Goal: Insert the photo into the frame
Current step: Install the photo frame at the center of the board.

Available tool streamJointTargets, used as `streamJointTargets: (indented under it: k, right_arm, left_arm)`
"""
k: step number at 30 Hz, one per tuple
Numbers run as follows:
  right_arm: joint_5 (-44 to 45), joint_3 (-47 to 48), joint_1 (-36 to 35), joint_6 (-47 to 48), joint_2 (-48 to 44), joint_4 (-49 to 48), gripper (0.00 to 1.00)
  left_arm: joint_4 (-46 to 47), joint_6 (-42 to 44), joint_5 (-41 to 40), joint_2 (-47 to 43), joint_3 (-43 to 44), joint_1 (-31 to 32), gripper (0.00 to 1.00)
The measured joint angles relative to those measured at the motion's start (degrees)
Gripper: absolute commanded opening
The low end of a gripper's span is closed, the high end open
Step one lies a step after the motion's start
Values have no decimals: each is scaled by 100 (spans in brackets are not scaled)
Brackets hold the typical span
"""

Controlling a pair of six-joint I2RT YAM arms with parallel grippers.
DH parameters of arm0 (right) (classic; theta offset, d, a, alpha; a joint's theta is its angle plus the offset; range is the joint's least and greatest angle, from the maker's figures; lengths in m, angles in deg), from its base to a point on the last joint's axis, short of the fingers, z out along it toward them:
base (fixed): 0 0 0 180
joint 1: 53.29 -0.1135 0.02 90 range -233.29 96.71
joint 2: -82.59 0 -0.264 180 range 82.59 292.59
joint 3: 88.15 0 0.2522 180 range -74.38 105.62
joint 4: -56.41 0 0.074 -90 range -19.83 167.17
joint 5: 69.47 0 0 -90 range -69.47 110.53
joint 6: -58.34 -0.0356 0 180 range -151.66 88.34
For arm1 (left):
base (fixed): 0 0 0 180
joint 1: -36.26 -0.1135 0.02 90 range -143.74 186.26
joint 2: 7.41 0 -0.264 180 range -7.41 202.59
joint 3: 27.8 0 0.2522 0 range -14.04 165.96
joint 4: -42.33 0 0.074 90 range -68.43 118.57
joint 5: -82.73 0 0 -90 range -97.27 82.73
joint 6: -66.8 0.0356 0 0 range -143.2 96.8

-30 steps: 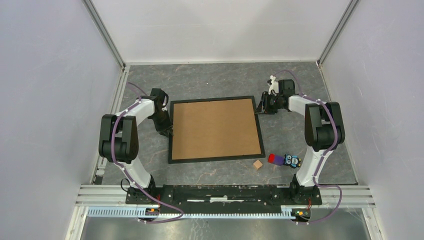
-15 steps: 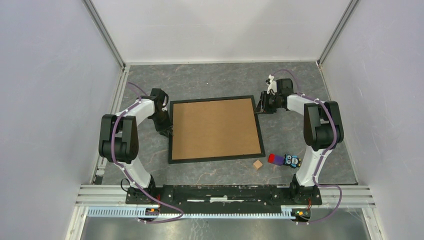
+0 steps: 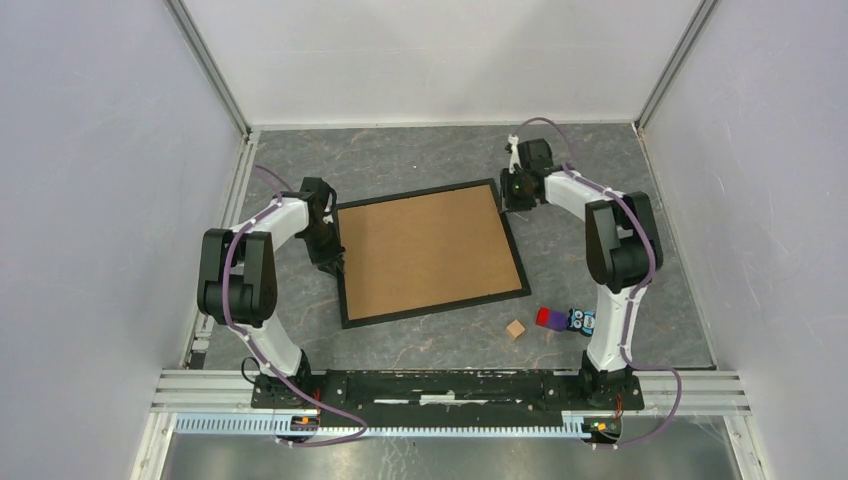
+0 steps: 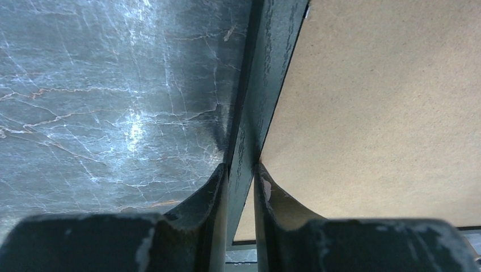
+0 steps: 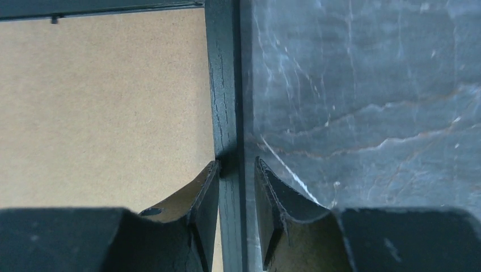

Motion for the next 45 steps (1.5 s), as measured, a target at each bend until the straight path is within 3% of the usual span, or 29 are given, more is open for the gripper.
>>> streamJointTargets:
  k: [6,11,15,18,22,27,30,33,37,45]
  right_arm:
    - [1445,866,-623,323,404,592,37]
    - [1884,953,-769,544,398,697,44]
    - [1615,1034,-713,702,350,960,58]
    - [1158,1010,-621,769,157,1357,62]
    - [730,669,-452,765,-562,1342,62]
    - [304,-299,216,691,-1862,990,56]
    - [74,-885,542,649,-2149,800,48]
    - [-313,-1523,544,610,-2157,592,44]
    - [-710,-2026,461,570,-2070,608,45]
    - [-1001,-1132,455,238,-940,-22,47]
  left_arm:
    - [-24,0,-4,-2,2,4,20]
    - [-24,0,-7,-4,0,4,20]
    - [-24,0,-4,-4,0,4,20]
    - [-24,0,-7,-7,0,4,20]
    - [-24,0,-7,-7,0,9,20]
    - [-22,0,-13,-11,0,15,20]
    - [-24,0,-13,-11,0,15,20]
    - [-24,0,-13,-11,0,15,20]
    - [-22,0,-15,-11,0,15,20]
    - [-22,0,-20,-17,-2,15,19]
